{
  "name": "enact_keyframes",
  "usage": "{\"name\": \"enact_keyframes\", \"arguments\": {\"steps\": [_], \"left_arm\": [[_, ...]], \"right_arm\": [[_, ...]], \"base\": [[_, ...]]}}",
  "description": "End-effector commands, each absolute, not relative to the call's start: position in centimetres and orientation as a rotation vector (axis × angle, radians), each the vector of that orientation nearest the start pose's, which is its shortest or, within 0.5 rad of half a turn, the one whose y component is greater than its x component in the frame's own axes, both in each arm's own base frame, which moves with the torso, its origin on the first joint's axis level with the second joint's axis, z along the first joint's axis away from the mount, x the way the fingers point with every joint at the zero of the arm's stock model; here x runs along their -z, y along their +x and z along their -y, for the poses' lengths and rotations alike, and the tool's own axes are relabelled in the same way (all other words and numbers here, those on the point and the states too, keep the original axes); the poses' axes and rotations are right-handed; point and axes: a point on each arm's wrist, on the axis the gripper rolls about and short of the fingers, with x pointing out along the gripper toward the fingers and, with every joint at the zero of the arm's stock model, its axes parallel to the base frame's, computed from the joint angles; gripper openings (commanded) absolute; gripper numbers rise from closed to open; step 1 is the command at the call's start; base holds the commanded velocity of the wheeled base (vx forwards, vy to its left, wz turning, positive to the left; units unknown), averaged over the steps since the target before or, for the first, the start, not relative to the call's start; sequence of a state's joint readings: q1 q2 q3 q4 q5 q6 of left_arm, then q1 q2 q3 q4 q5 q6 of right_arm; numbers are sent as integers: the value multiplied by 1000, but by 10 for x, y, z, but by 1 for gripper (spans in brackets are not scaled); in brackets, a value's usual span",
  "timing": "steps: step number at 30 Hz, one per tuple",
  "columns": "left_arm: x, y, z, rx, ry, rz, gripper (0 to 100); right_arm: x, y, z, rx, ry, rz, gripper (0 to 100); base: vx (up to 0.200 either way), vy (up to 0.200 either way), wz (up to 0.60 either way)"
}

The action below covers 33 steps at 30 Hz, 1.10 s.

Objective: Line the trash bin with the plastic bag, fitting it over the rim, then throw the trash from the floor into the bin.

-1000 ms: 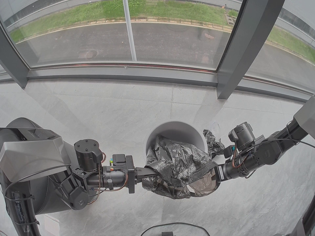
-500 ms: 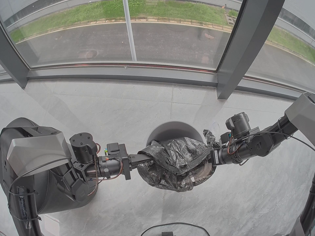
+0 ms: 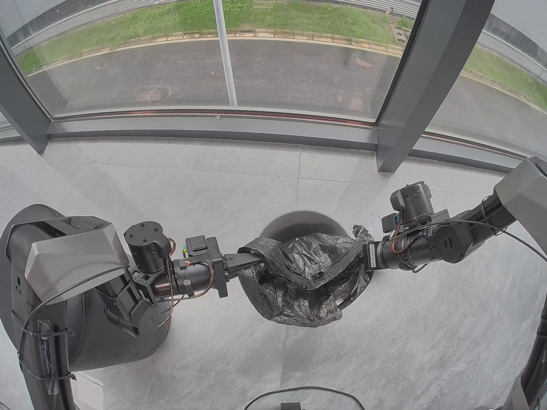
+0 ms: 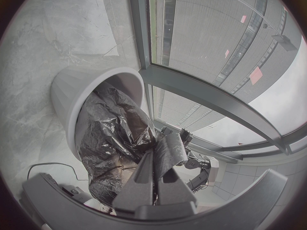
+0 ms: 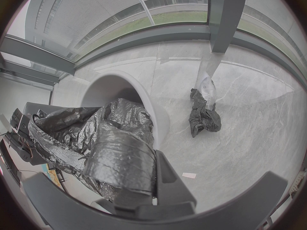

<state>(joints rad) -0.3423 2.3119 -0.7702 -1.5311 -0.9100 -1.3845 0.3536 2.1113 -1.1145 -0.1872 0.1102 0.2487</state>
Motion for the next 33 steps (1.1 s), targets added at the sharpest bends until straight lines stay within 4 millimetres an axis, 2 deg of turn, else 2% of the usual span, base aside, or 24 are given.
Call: {"name": "enact_keyframes", "arguments": {"steps": [1,15,27,28,33], "left_arm": [[-41,356,141,1018,-1194,-863,0],[-32,374,131,1002,-1195,-812,0],[-34,376,131,1012,-1190,-803,0],[-34,376,131,1012,-1190,-803,0],[-36,376,131,1014,-1189,-800,0]], "right_arm": [[-82,361,-135,-334,135,-841,0],[-82,382,-139,-283,124,-791,0],[-81,383,-140,-284,124,-790,0],[-81,383,-140,-284,124,-790,100],[-84,383,-140,-287,126,-781,100]], "base": [[0,0,0],[0,0,0],[0,0,0],[0,0,0],[0,0,0]]}}
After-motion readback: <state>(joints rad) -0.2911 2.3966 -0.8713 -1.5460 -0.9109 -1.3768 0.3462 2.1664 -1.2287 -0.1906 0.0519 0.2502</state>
